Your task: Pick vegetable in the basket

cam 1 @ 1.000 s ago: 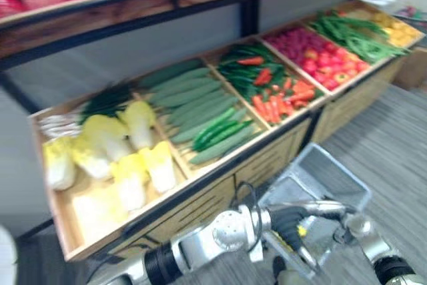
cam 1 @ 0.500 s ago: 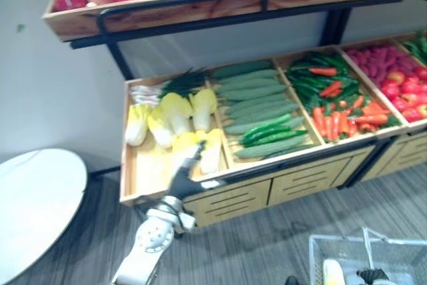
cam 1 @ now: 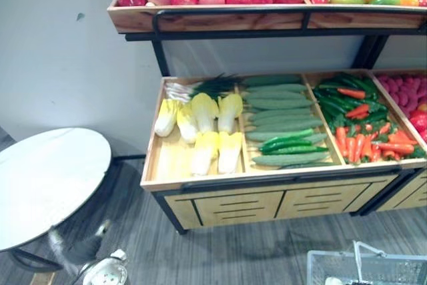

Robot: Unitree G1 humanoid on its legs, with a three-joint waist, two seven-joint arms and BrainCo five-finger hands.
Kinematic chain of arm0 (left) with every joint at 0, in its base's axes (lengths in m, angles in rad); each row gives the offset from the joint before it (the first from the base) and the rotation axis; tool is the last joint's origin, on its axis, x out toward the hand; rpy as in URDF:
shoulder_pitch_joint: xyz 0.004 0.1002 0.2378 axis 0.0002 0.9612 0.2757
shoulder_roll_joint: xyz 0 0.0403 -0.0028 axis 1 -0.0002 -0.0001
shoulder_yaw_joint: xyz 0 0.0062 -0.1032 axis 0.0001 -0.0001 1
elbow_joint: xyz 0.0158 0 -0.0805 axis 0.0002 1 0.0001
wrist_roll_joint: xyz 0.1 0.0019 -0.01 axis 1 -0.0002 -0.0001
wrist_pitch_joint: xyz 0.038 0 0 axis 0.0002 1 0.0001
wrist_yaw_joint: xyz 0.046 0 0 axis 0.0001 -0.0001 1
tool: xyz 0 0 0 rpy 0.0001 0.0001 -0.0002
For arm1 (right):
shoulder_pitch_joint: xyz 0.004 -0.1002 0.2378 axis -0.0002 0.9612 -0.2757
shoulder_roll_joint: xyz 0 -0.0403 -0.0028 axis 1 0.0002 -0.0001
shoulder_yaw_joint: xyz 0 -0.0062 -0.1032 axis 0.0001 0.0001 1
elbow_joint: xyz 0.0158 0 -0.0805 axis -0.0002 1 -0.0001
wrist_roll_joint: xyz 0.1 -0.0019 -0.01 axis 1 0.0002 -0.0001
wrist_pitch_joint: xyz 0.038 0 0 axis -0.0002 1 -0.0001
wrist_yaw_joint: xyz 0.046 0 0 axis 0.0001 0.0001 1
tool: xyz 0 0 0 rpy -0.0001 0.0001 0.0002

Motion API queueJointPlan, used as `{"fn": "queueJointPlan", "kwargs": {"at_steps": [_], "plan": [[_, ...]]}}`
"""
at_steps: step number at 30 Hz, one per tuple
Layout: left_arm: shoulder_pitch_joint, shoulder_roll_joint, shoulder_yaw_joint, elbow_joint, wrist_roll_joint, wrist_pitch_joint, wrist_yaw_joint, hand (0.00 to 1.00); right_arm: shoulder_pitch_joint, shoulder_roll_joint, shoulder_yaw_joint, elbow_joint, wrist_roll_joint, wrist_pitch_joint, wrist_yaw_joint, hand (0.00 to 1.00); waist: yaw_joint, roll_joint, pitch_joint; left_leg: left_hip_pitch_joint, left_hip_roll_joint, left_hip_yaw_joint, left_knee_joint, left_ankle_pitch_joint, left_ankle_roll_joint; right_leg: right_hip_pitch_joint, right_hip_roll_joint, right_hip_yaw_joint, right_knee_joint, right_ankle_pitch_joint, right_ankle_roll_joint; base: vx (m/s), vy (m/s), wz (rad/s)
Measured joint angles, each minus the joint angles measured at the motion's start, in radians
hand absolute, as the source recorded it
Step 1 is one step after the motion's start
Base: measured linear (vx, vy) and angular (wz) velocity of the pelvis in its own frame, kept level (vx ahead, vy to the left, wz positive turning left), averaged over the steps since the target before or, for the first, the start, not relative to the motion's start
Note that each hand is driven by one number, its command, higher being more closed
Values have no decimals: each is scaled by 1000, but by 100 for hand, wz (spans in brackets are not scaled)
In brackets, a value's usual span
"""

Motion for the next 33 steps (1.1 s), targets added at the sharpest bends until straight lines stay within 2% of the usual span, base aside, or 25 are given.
{"fn": "queueJointPlan", "kwargs": {"at_steps": [2,5,7,8,9,10,12,13,16,18,21,24,33], "plan": [[2,-27,36,104,-18,-14,16,0,8,9,3,-2,-2,-5,-5,100,-2,2,0,13,2,2,-2,-3,-3,15,2,-4,-13,1,3,42,0,0],[2,-93,93,271,-189,-53,-60,0,25,23,-5,-14,-5,-6,-6,100,-3,4,-1,23,4,3,-2,-11,-8,28,5,-6,-19,5,7,44,9,-2],[0,-129,131,398,-415,-77,-245,0,38,38,-22,-21,-21,-17,-6,100,-4,3,0,30,8,7,-2,-13,-8,32,7,-4,-19,6,9,41,6,-4],[0,-134,139,422,-450,-81,-288,0,41,43,-28,-21,-25,-24,-6,100,-5,2,0,31,10,6,-2,-13,-8,35,8,-5,-19,6,9,31,3,2],[2,-146,154,448,-495,-83,-365,0,48,50,-33,-22,-28,-34,-5,100,-5,2,1,32,12,6,-1,-13,-9,38,8,-4,-19,4,9,0,0,0],[2,-150,156,454,-507,-83,-395,0,50,54,-33,-22,-32,-36,-6,100,-5,2,1,32,13,6,-1,-13,-9,39,9,-4,-19,3,9,0,0,0],[-1,-157,154,462,-492,-83,-468,0,55,61,-33,-27,-41,-46,-5,100,-5,5,2,31,18,12,-1,-15,-12,39,17,4,-19,1,6,-9,-12,-7],[-1,-157,153,465,-474,-82,-479,0,56,63,-33,-28,-47,-50,-5,100,-5,8,3,32,20,15,-1,-17,-14,39,19,7,-19,1,6,-12,-17,-16],[-19,-162,148,509,-427,-40,-530,0,63,70,-32,-33,-68,-71,-11,100,-8,13,4,32,26,36,-1,-19,-17,28,22,29,-18,-2,2,-11,-9,-20],[-20,-186,138,544,-364,-17,-542,0,70,73,-32,-40,-70,-75,-21,100,-29,20,7,33,27,42,-1,-19,-18,25,23,34,-17,-2,2,2,-5,-10],[-20,-208,114,586,-318,25,-585,0,95,74,-33,-41,-70,-75,-24,100,-29,36,9,44,31,58,-2,-23,-21,25,33,50,-16,-4,1,2,-8,-14],[-18,-208,68,607,-302,50,-632,0,118,84,-33,-39,-70,-76,-26,100,-29,36,10,44,37,64,0,-30,-31,23,42,57,-15,-12,-4,2,-19,-7],[-22,-181,-68,635,-271,49,-759,0,132,93,-36,-21,-48,-85,-66,100,-31,35,12,46,50,105,2,-45,-42,-5,61,98,-5,-25,-9,10,-9,-13]]}}
